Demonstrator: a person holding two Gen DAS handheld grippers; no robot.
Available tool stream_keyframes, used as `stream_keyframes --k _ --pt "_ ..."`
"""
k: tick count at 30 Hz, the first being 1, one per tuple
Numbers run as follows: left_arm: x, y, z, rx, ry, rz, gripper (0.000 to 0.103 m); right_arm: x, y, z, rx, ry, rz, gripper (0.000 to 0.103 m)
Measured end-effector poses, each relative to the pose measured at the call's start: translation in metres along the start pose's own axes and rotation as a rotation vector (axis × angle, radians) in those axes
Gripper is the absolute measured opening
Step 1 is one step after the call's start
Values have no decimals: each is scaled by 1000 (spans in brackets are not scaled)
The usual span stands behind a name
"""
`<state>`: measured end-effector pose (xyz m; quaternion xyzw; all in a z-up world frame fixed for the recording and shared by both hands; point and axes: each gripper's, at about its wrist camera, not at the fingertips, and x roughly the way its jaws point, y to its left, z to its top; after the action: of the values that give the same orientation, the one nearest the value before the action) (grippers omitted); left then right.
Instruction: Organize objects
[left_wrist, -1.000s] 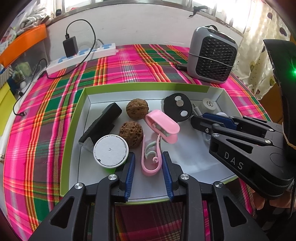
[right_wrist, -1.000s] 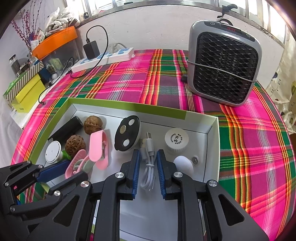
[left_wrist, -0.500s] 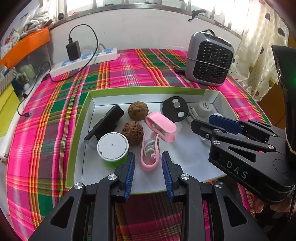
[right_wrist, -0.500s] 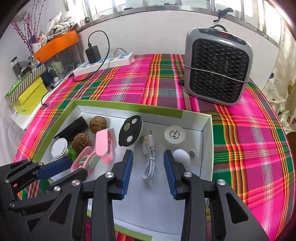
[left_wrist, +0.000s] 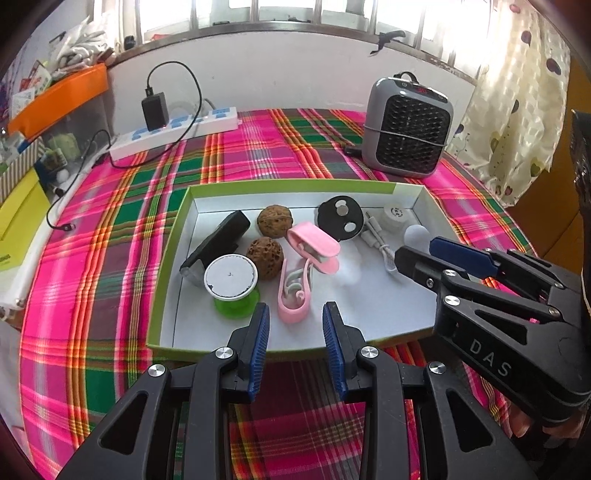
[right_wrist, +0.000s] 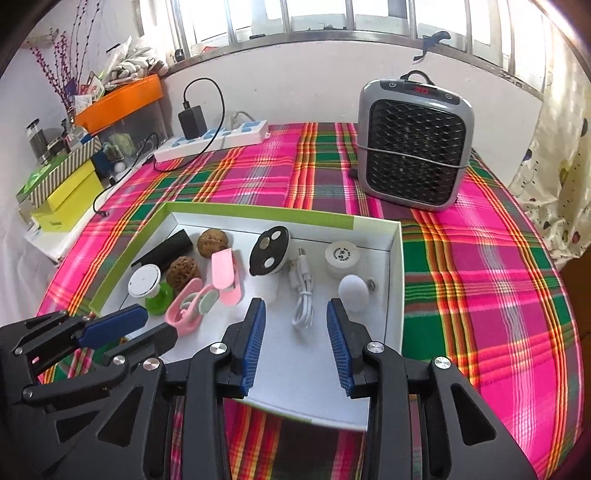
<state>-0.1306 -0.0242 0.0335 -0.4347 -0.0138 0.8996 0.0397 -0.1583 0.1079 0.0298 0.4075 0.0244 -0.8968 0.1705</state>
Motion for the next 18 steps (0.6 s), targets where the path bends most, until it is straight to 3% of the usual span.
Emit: stream_keyframes --k 18 --pt "-30 -1 -21 -7 -71 28 28 -40 12 -27 -2 -84 -18 36"
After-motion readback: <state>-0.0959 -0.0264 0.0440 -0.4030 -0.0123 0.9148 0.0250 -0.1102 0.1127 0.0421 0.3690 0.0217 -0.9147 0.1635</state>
